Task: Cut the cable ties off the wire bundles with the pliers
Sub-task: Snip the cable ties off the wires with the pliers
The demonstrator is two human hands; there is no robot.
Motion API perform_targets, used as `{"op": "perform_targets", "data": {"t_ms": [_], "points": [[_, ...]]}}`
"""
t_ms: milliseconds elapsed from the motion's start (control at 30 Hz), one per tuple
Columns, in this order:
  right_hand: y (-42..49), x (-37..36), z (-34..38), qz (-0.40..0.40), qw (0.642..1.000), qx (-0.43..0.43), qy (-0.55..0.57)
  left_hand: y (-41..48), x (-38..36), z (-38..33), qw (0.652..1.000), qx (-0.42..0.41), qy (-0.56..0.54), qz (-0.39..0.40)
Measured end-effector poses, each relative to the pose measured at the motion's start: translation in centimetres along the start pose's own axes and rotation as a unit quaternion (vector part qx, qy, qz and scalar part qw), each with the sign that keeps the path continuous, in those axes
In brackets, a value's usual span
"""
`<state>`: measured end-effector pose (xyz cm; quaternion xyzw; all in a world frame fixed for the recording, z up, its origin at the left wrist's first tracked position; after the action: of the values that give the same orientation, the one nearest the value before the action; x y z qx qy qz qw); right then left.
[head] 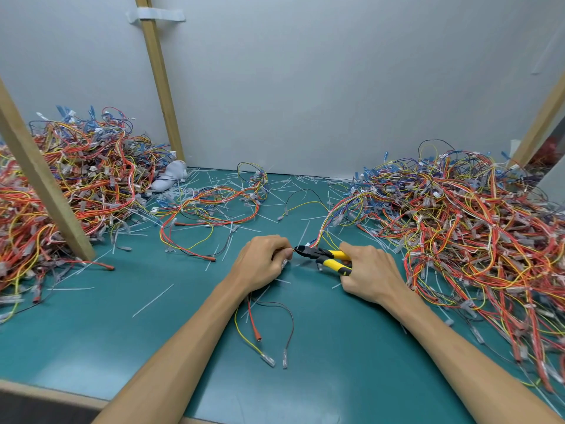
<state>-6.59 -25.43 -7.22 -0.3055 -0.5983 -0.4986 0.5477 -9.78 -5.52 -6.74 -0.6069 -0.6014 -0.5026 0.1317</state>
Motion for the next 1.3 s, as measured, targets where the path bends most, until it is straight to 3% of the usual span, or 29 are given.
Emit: {"op": "perform_targets", "data": {"t_ms": [1300], "points": [[0.14, -0.37, -0.37, 0.015, 0.999, -0.02, 0.023, 0.02, -0.06, 0.2, 1.0, -0.001, -0.008, -0.009]]}}
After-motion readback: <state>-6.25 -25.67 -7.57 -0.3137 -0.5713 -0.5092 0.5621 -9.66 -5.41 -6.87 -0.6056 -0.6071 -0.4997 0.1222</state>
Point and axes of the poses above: each hand's wrist, its own y-axis towards the middle knuckle, its own x-axis out of the back of the hand, z = x × y, the point moved 7 cm from there along y, towards the middle knuckle, and after that the axes turned 8 degrees about -x, right-handed, at the moved point
